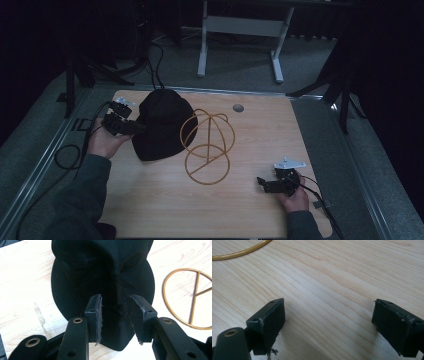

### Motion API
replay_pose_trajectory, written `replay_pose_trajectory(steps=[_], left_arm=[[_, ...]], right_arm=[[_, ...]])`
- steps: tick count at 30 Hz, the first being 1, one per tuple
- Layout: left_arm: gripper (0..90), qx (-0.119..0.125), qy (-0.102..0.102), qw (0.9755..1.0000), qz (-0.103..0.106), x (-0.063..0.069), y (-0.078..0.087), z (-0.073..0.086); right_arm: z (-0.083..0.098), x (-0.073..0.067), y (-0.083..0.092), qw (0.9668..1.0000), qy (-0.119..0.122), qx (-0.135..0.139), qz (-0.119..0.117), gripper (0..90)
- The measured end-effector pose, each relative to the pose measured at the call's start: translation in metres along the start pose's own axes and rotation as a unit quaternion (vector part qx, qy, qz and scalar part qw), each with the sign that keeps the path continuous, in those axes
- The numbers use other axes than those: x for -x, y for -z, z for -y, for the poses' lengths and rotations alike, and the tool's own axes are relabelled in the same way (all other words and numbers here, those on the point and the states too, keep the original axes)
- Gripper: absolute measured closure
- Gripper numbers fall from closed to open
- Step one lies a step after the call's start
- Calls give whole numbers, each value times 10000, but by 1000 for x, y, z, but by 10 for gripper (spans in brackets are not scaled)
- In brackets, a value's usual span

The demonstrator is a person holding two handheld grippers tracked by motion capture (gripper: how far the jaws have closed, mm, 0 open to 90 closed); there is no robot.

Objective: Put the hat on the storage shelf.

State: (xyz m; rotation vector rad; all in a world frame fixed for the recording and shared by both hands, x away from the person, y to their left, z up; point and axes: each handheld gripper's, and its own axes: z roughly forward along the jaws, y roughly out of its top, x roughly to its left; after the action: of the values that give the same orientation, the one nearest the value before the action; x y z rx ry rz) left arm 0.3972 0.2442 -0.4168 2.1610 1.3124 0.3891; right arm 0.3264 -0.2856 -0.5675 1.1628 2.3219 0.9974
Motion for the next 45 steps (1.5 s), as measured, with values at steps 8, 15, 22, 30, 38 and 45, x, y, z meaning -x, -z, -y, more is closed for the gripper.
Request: replay_pose_trajectory(steps=[8,15,22,30,38,45], left_arm=[[573,-81,117,9999,-56,-1,-8,-6],[577,-113,162,9997,-112,-1,-15,-11],[576,-230,133,9995,-142,0,-22,-15],[574,-384,170,9990,-179,-2,-37,-18],[602,-466,193,9987,-119,-5,-44,-20],[612,-601,158,9980,-70,-3,-51,-21]], right_arm=[[0,0,0,10000,0,0,0,113],[0,0,0,10000,1,0,0,113],[0,0,0,10000,1,0,-1,113],[0,0,0,10000,0,0,-1,113],[0,0,0,10000,1,-1,0,113],[0,0,0,10000,1,-1,0,113]])
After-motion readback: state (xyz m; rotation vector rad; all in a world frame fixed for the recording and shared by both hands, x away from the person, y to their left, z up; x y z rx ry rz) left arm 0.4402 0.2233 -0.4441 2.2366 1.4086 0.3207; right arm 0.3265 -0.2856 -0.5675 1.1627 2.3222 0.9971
